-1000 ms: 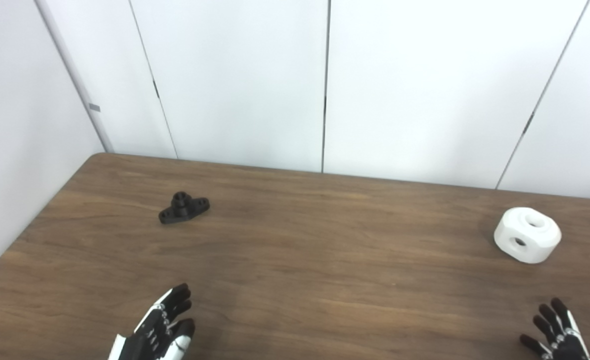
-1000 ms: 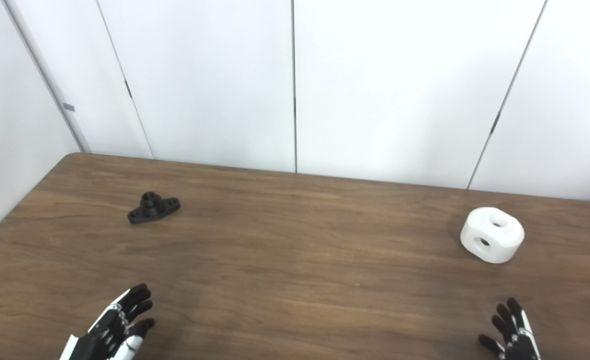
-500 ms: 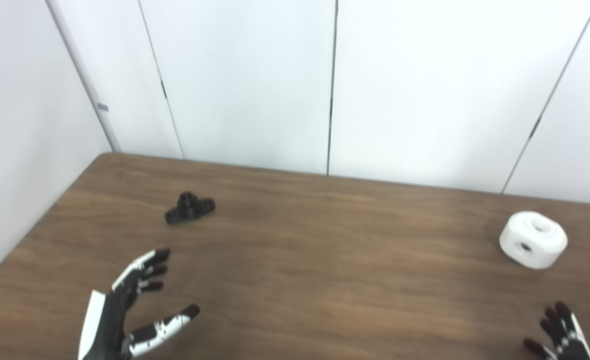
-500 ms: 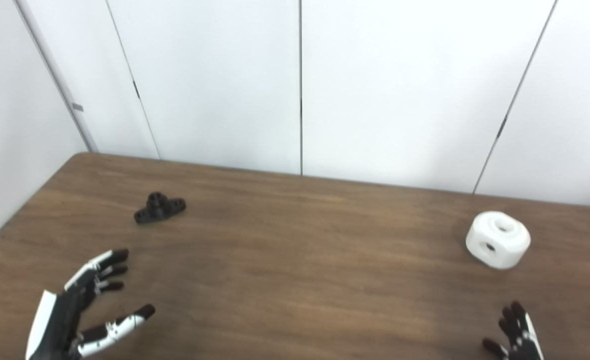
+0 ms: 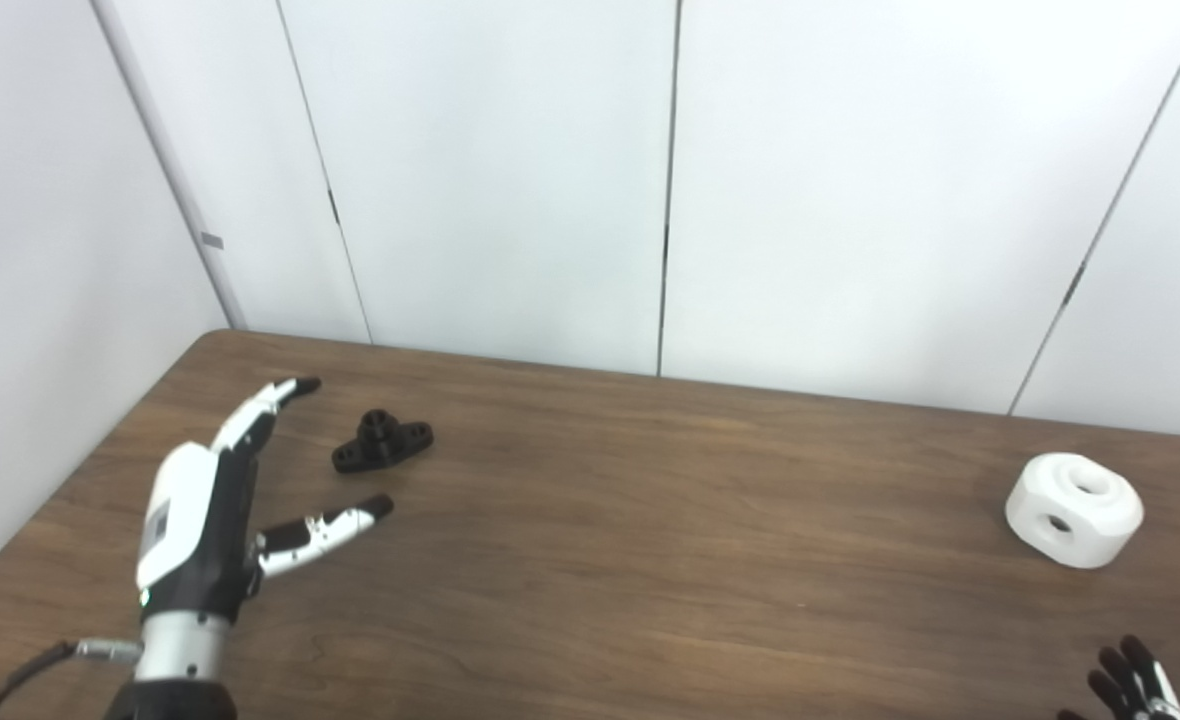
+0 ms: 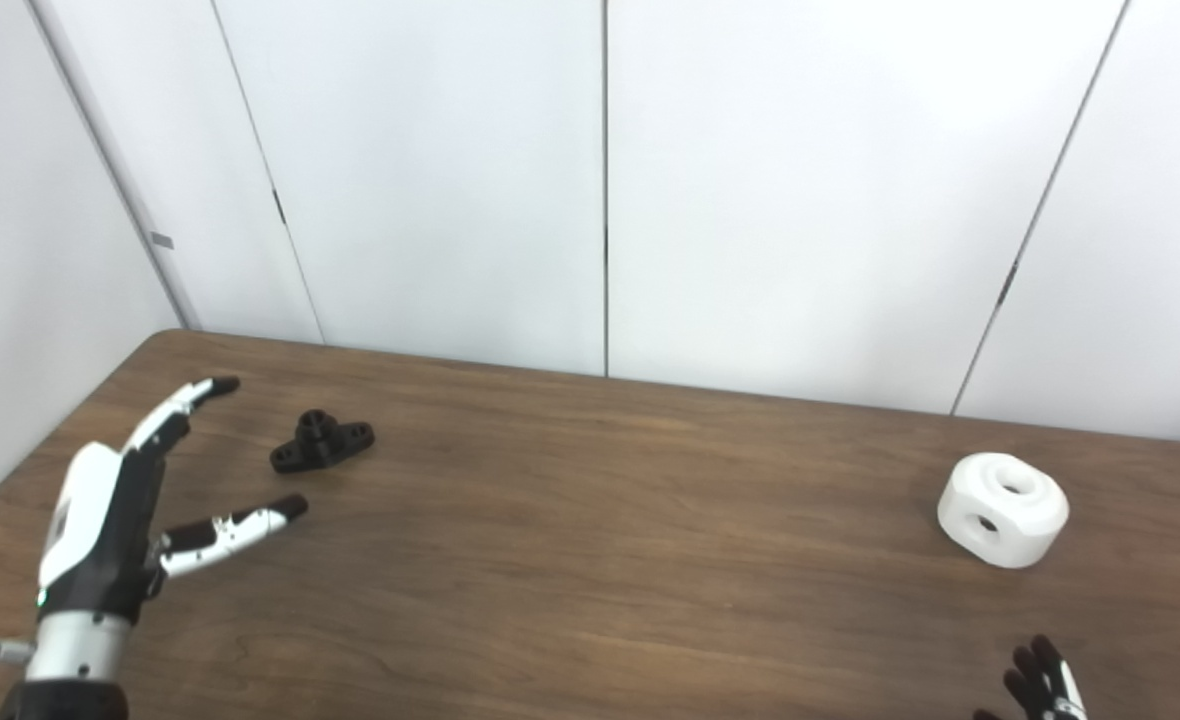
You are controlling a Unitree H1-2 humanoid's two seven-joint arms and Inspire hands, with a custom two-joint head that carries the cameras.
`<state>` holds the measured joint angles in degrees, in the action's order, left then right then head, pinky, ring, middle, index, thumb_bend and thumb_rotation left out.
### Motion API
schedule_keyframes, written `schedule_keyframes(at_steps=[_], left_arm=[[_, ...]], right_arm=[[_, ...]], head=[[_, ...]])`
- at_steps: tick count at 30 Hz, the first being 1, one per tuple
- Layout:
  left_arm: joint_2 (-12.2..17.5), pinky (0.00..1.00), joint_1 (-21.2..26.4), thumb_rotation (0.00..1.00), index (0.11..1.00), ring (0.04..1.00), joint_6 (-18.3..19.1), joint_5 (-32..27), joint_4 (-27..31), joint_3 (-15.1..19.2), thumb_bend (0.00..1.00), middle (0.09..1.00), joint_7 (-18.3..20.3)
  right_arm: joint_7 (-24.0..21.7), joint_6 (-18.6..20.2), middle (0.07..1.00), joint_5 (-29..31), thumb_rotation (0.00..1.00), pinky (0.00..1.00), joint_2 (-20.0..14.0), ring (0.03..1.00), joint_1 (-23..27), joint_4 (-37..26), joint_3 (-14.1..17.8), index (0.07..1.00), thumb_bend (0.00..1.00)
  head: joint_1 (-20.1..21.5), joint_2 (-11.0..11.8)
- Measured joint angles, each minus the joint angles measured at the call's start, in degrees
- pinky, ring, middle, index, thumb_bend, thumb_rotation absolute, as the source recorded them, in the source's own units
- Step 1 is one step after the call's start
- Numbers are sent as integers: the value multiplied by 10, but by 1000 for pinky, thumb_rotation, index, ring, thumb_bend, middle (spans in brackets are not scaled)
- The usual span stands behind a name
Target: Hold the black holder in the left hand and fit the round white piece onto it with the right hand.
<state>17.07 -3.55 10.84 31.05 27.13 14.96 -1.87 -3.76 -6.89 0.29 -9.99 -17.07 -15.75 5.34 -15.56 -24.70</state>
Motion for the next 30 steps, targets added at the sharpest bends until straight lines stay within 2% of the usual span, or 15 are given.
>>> schedule_keyframes(at_steps=[3,11,17,25,30], left_arm=[[11,973,32,292,847,948,13,12,-39,-2,844,927,1],[43,1000,83,411,831,959,31,60,-123,-28,854,916,-1],[78,1000,107,405,806,947,30,81,-192,-53,853,904,-4],[100,1000,147,434,788,963,32,94,-272,-85,915,913,-3],[107,1000,159,436,790,972,39,94,-310,-94,914,918,-3]], right_arm=[[2,0,969,0,1000,835,0,953,0,-1,0,1000,397],[2,1,967,-1,1000,835,0,949,0,-4,-1,1000,378],[2,5,965,-1,1000,838,0,949,-5,-10,-1,1000,383],[3,7,969,-1,1000,839,0,955,-6,-13,-2,1000,393],[4,9,966,-1,1000,838,1,952,-6,-13,-2,1000,410]], head=[[1,-2],[3,-6],[4,-8],[7,-11],[11,-12]])
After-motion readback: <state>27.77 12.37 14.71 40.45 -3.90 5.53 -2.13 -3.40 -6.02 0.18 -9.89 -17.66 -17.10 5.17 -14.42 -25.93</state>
